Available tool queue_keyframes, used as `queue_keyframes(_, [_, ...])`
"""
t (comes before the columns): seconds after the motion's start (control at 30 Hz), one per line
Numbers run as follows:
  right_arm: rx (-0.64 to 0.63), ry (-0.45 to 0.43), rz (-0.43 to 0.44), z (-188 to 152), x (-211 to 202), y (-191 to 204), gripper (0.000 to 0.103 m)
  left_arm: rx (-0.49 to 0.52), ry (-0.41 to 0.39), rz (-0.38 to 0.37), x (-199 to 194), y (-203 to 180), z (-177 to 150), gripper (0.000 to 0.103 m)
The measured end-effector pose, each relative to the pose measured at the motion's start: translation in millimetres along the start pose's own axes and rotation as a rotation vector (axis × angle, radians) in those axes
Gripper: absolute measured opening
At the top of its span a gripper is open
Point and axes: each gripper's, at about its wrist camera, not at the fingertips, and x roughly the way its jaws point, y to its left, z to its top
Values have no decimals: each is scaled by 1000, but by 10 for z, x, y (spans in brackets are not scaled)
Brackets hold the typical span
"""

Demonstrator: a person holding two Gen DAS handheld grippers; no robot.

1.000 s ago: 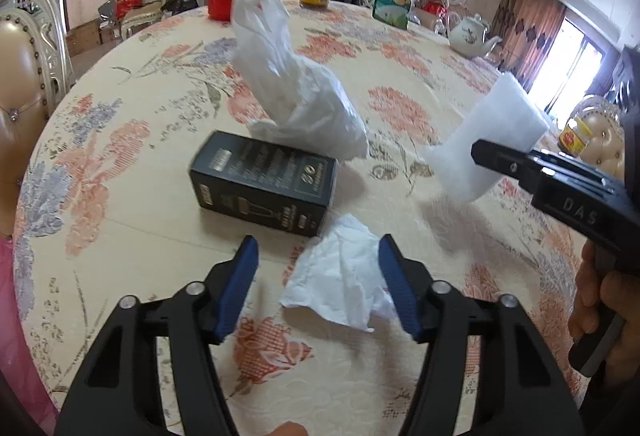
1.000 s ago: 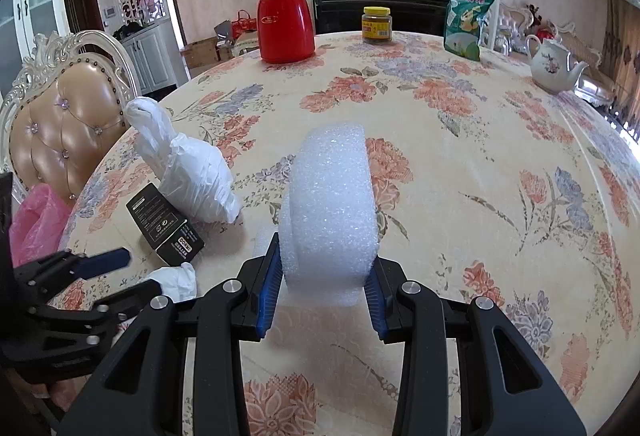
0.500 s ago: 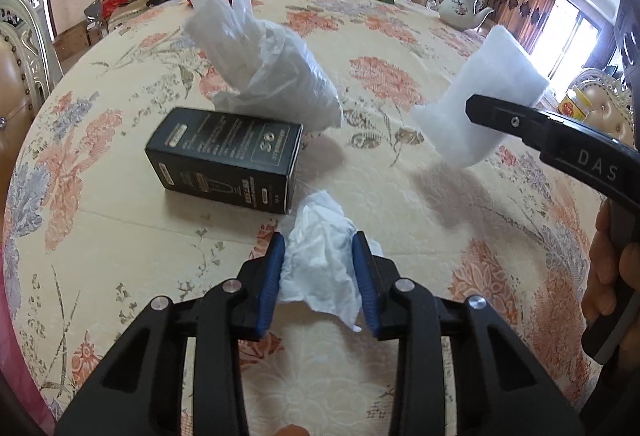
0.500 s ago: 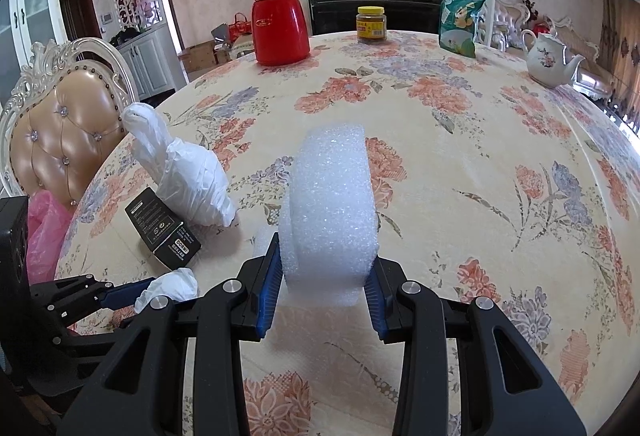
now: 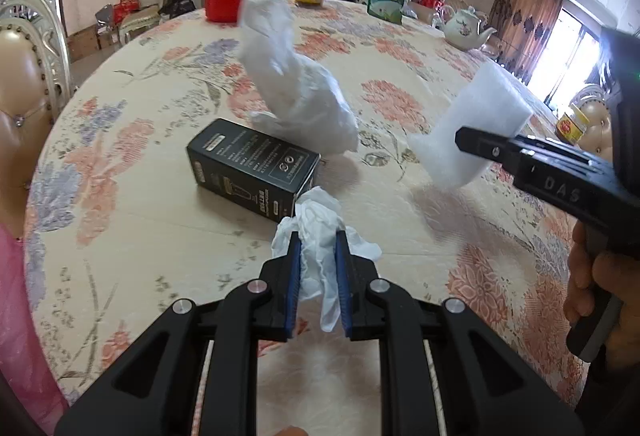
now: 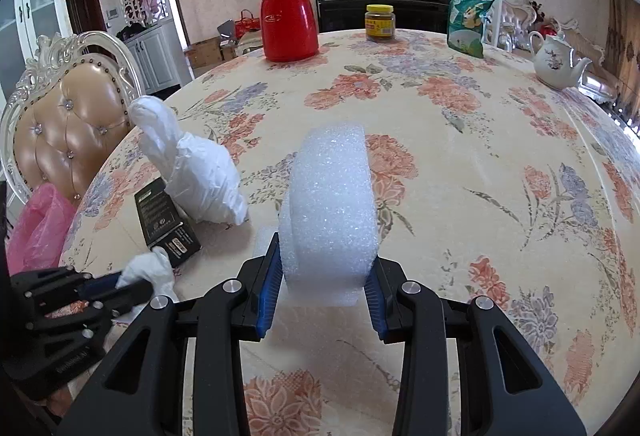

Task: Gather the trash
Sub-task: 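Grasp the crumpled white tissue with the left tool, then carry the tissue and foam block with both tools over the pink bin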

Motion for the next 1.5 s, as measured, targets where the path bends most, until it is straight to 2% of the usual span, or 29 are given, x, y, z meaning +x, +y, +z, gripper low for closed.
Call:
queue_keyframes(0.5, [-74,29,34,-30,103,376,36,-112,-62,90,-422,586,-32,16])
queue_keyframes(0.7, [-109,38,46,-37,142,610,36,-146,-101,116,-698,813,-151,16])
queue_keyframes(1.03, [-167,60,59,-26,229,1041,36,-232,-203,196,-1392,1379,-411,16])
queue_keyframes(1.5, [-256,29,94,27,43,1790,36,-338,-279,271,-1989,2082,-746,17])
